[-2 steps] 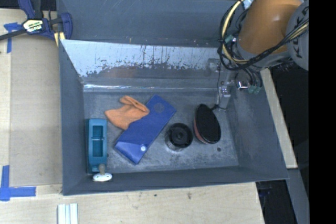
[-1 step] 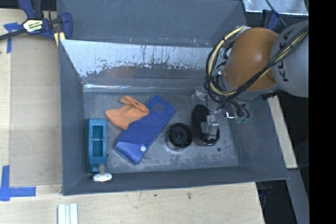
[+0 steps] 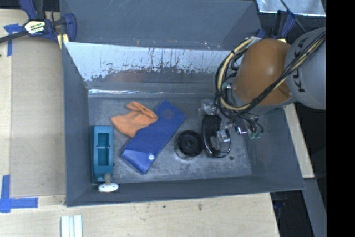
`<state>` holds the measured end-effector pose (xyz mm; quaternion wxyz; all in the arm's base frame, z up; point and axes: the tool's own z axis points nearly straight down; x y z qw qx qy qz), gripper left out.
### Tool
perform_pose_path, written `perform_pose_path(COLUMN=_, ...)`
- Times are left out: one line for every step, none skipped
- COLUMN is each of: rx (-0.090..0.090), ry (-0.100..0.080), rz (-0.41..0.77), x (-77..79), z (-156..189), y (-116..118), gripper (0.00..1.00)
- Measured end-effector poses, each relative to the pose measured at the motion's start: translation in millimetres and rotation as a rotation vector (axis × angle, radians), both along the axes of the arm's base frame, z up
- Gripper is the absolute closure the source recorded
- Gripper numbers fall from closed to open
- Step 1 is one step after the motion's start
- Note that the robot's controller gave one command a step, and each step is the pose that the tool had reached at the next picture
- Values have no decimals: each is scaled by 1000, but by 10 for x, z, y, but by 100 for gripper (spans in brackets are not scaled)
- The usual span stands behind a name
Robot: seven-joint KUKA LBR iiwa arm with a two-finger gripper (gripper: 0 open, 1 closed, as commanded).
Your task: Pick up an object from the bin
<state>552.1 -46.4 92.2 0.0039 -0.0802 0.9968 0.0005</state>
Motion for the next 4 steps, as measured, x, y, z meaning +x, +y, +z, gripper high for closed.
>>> perform_pose_path(rx=0, ry=1, rz=-208, x=57, z=183, y=-110, gripper=0)
perform_pose_path(rx=1, ry=6, rz=-229, x=-8, z=-26, y=3, gripper=0)
perform_pose_path(rx=0, ry=5, rz=-233, x=-133, z=-218, y=81, gripper=100)
perform_pose_path(rx=0, ry=5, rz=-232, x=-134, z=-219, y=80, gripper=100)
